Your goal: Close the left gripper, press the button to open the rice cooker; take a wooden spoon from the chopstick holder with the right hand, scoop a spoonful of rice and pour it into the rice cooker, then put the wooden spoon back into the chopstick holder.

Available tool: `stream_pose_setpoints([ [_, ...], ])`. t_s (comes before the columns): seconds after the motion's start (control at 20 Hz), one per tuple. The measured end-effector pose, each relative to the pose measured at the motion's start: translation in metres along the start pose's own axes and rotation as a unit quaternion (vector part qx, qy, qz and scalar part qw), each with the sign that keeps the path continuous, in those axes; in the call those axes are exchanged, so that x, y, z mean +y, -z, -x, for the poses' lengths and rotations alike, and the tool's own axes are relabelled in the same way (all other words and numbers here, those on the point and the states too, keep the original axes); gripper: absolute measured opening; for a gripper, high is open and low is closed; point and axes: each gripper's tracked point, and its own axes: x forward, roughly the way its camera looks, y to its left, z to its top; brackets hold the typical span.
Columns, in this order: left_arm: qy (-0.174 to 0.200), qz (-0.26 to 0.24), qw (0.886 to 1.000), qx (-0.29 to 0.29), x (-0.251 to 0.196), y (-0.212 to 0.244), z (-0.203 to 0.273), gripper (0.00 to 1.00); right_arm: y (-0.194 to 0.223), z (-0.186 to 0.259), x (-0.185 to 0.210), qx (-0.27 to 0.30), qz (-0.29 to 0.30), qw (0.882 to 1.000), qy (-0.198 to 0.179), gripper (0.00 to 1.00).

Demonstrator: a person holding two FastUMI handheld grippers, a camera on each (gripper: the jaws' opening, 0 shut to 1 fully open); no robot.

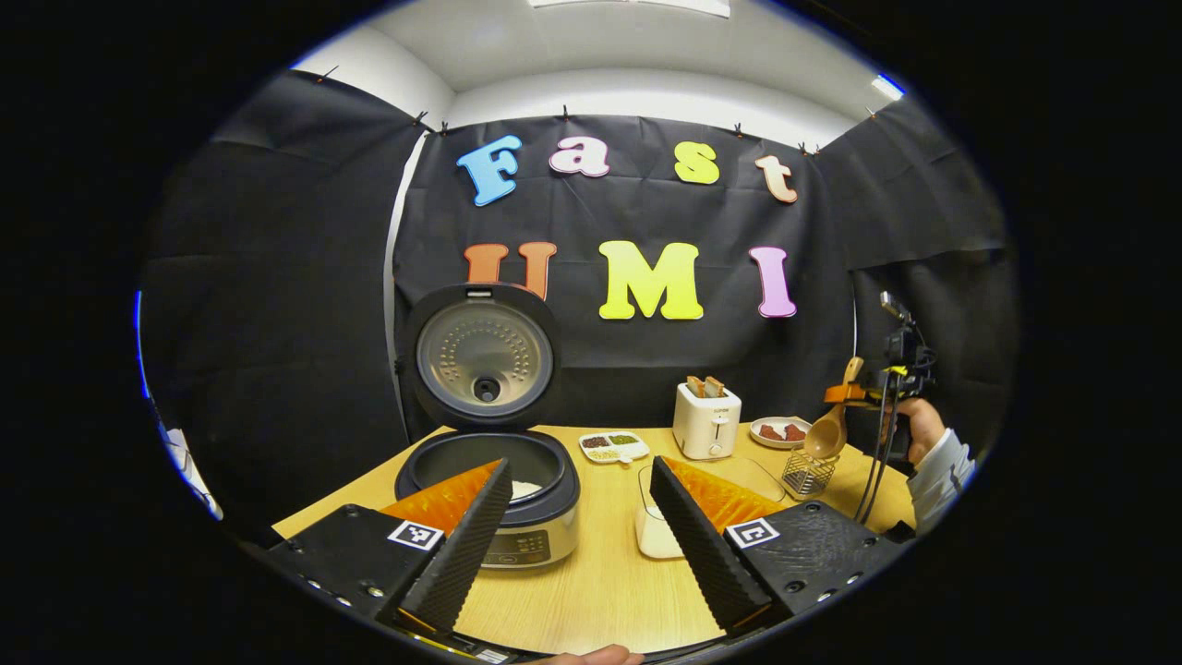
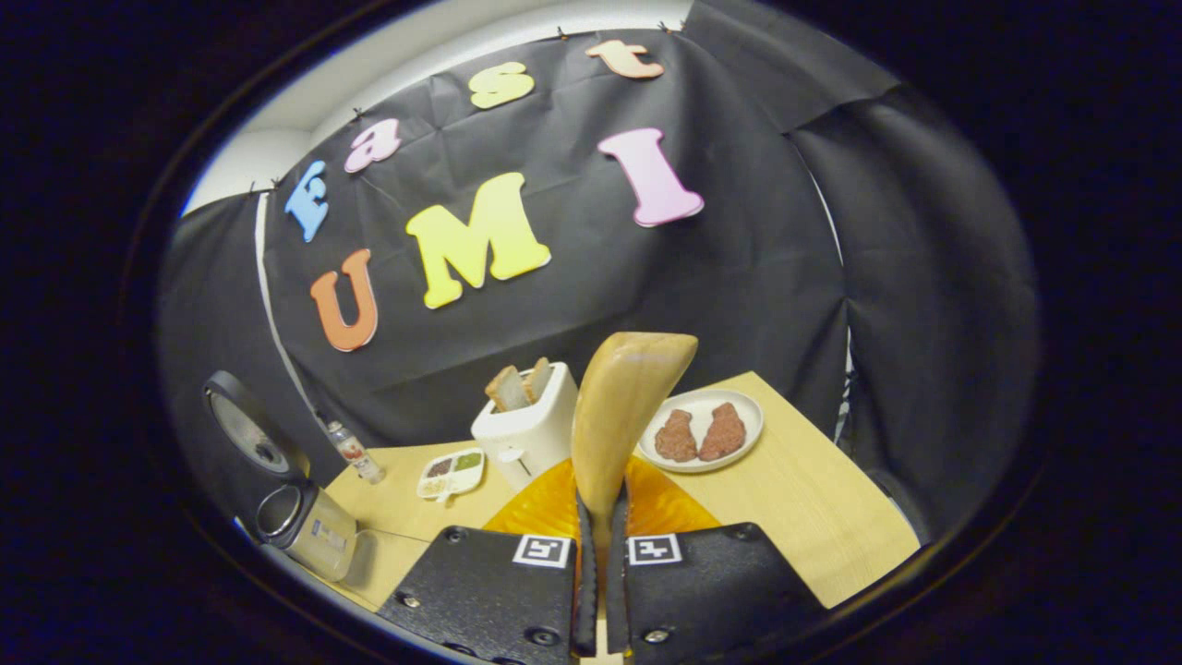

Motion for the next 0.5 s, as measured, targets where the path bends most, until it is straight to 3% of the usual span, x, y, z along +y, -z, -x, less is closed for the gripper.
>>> stream_pose_setpoints([
  [0.25, -0.007, 0.003, 1.0, 0.001, 0.017, 0.006, 0.007, 0.96, -0.008, 0.023, 0.078, -0.02, 0.048, 0.998, -0.036, 0.08],
  [0.5, -0.011, 0.024, 1.0, 0.011, 0.031, 0.013, 0.01, 0.95, 0.028, 0.016, 0.157, -0.017, 0.102, 0.992, -0.068, 0.08],
])
